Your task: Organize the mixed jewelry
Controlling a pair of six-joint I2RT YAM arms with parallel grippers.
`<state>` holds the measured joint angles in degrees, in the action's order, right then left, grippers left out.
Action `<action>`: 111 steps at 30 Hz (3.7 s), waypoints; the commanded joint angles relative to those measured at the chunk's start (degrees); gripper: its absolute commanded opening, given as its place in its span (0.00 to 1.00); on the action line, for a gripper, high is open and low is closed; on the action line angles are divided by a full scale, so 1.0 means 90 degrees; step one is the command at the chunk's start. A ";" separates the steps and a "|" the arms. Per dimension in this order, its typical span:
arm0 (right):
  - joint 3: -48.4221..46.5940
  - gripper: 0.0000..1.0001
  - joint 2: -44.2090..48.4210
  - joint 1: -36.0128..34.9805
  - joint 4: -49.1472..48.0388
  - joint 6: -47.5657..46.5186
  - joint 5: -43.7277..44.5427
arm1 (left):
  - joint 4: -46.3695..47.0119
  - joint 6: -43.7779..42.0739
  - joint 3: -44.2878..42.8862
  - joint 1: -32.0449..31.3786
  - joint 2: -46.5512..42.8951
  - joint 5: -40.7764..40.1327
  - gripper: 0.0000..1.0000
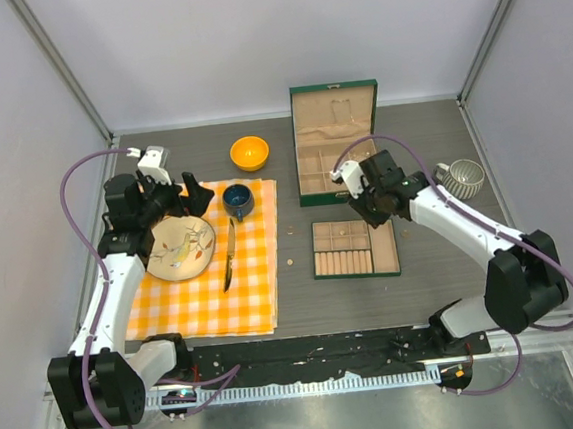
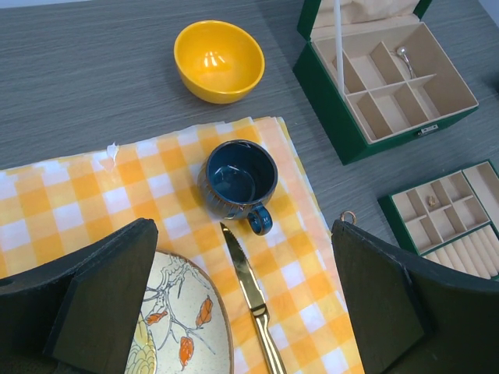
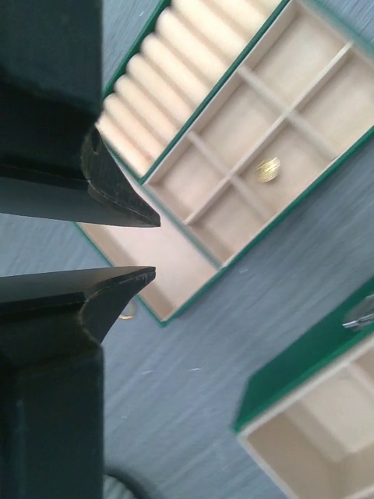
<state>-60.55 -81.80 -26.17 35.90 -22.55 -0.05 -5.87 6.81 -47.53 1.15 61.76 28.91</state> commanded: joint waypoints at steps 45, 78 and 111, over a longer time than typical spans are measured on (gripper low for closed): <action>0.1806 0.33 0.1833 0.2166 -0.0405 -0.0151 -0.0277 | -0.1545 -0.2465 -0.0910 -0.5030 0.2882 -0.2049 0.92; 0.1845 0.33 0.1813 0.2195 -0.0395 -0.0171 -0.0355 | -0.1857 -0.2651 -0.1721 -0.5332 0.4310 -0.2079 0.68; 0.1924 0.32 0.1853 0.2234 -0.0415 -0.0200 -0.0355 | -0.2209 -0.2739 -0.1799 -0.5372 0.4671 -0.1845 0.30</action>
<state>-43.16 -66.35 -6.42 34.17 -24.80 -2.70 -24.18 -17.23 -62.67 -46.76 102.45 10.26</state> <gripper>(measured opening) 0.324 0.347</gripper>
